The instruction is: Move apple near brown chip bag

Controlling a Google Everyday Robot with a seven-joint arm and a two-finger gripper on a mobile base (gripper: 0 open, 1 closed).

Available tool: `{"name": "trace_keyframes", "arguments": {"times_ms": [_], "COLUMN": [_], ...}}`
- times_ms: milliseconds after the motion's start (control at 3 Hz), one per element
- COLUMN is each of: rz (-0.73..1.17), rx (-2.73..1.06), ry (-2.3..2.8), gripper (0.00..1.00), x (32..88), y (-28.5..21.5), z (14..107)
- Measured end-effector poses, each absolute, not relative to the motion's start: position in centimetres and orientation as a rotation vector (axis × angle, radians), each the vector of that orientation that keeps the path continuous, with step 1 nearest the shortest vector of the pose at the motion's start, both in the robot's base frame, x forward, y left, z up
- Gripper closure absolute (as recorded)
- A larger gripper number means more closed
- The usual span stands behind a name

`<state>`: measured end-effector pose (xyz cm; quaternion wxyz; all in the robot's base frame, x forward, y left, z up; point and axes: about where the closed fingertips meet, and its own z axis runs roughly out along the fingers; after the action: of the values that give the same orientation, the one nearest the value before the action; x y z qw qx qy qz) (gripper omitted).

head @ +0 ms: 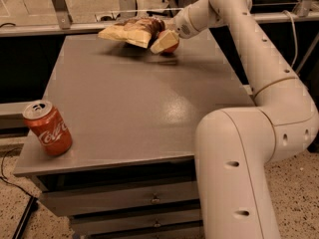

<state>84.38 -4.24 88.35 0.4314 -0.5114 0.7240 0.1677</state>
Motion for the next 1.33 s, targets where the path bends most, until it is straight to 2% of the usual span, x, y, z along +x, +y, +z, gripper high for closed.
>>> {"name": "trace_keyframes", "arguments": {"times_ms": [667,1333], "rz": [0.448,0.471], "rx": [-1.266,-1.181], "ry": [1.764,1.66], "gripper": [0.0,0.0], "x": [83.2,76.8], "y": [-5.3,-14.0], "z": [90.2,94.3]}}
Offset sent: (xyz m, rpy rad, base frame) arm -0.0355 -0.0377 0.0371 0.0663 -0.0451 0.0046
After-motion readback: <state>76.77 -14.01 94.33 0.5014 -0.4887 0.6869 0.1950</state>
